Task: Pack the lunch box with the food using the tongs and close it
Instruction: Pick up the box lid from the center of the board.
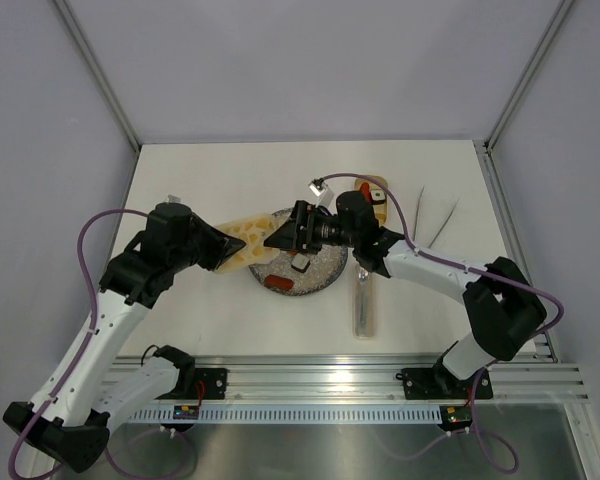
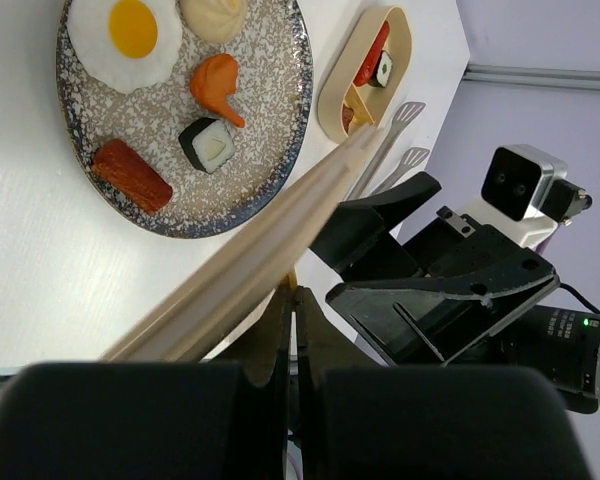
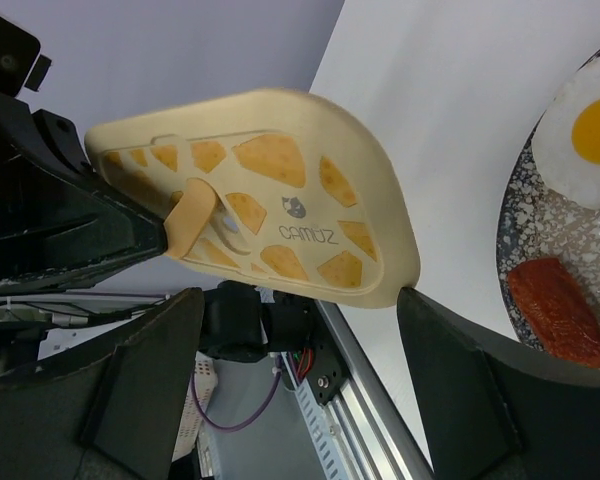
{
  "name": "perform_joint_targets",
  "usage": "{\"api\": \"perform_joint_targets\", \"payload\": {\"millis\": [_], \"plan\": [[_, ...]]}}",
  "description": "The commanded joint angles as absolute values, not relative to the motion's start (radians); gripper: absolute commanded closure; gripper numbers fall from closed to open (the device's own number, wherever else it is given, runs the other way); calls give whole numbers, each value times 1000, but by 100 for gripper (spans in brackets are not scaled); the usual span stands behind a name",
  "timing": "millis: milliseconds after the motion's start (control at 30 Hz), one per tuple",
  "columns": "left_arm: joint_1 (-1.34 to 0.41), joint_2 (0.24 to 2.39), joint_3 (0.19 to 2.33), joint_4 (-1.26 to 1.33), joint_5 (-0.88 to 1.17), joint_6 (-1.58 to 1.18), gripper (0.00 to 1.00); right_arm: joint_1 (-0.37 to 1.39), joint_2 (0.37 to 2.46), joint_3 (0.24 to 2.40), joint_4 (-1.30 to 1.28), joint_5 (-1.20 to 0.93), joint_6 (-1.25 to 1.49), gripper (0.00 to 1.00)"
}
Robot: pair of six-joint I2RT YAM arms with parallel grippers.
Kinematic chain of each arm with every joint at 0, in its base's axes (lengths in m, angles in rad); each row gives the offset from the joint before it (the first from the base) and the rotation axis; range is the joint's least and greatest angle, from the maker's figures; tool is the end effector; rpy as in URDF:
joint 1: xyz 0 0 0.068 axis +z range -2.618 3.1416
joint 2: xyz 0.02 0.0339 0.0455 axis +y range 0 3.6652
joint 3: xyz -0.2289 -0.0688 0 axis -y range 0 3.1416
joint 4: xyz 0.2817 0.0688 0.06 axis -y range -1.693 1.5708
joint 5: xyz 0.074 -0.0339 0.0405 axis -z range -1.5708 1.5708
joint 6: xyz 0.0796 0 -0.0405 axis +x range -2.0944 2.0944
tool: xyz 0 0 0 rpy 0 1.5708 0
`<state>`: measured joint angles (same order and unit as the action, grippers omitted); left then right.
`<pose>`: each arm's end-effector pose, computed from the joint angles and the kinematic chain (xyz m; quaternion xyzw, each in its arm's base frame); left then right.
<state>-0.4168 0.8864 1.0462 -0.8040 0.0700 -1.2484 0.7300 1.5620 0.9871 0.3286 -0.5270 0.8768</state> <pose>0.2414 -0.1130 0.3028 -0.3468 0.8242 -0.3514 0.2774 0.2904 0.3136 0.2048 -0.1039 0.7711 0.5699 0.2643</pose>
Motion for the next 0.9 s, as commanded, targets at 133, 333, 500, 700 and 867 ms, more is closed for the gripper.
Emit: {"api": "perform_joint_targets", "payload": {"millis": [133,333,500,700,867], "plan": [[-405,864,1100,-735,109,-1238,100,723,1603,1003,407,-537,893,14],[-396,857,1097,-744,113,-1233,100,704,1586,1006,356,-531,861,15],[-390,864,1100,-736,126,-1223,100,669,1580,1028,319,-570,813,15],[-379,917,1121,-704,207,-1160,100,646,1663,1129,278,-793,732,15],[-377,1008,1189,-710,325,-1043,100,634,1661,1230,61,-835,553,15]]}}
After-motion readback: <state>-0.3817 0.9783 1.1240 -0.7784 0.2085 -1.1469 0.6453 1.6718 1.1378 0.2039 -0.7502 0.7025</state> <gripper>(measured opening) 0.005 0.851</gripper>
